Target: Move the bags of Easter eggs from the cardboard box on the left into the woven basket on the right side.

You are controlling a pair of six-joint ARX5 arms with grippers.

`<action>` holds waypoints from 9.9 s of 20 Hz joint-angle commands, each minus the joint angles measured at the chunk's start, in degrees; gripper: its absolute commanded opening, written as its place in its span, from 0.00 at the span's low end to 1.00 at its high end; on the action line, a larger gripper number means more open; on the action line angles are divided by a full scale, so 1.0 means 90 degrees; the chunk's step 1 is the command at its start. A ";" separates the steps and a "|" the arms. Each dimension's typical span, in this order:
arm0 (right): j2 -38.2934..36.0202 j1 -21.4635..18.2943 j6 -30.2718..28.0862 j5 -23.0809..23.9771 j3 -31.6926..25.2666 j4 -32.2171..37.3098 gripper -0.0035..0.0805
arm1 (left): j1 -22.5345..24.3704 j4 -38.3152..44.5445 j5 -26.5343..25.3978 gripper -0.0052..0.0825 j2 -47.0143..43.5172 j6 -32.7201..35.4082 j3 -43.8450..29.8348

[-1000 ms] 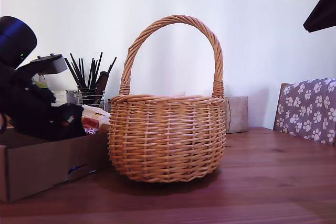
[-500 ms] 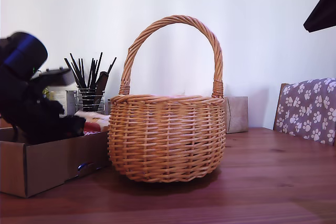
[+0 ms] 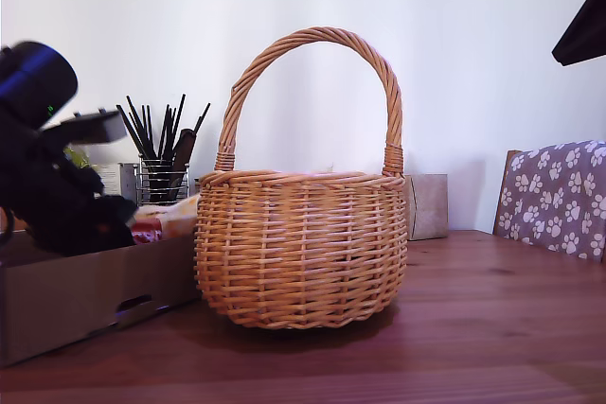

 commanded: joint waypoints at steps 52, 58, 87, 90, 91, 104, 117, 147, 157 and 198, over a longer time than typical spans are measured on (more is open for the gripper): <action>-0.0007 0.0027 -0.0160 -0.0029 0.0090 -0.0002 0.03 | -0.2572 -0.1202 -0.0551 0.54 0.0597 -0.2072 0.2050; -0.0007 0.0029 -0.0163 -0.0029 0.0090 -0.0068 0.03 | -0.2577 -0.1778 -0.0129 0.70 0.0325 -0.2074 0.2574; -0.0007 0.0027 -0.0216 -0.0029 0.0090 -0.0015 0.03 | -0.0423 -0.3883 0.0403 0.49 -0.4464 -0.0372 -0.0238; -0.0007 0.0027 -0.0214 -0.0029 0.0090 -0.0019 0.03 | 0.0146 -0.3713 -0.0041 0.77 -0.4556 -0.0359 -0.0236; -0.0007 0.0027 -0.0214 -0.0029 0.0090 -0.0005 0.03 | 0.0236 -0.3694 -0.0175 0.88 -0.4427 -0.0323 -0.0236; -0.0007 0.0027 -0.0323 -0.0029 0.0090 0.0027 0.03 | 0.0308 -0.4000 -0.0367 0.91 -0.1460 0.0328 0.0551; -0.0007 0.0027 -0.0328 -0.0029 0.0090 0.0053 0.03 | 0.0342 -0.5695 -0.0821 0.91 0.0685 0.0444 0.1843; -0.0007 0.0027 -0.0325 -0.0029 0.0090 0.0078 0.03 | 0.0299 -0.5073 -0.1316 0.20 -0.0112 0.0265 0.2076; -0.0007 0.0027 -0.0325 -0.0029 0.0090 0.0075 0.03 | 0.0289 -0.5272 -0.0182 0.20 -0.1955 -0.0151 0.2076; -0.0010 0.0027 -0.0325 -0.0029 0.0090 0.0066 0.03 | -0.2463 -0.2392 0.1304 0.34 0.0075 -0.2356 0.2625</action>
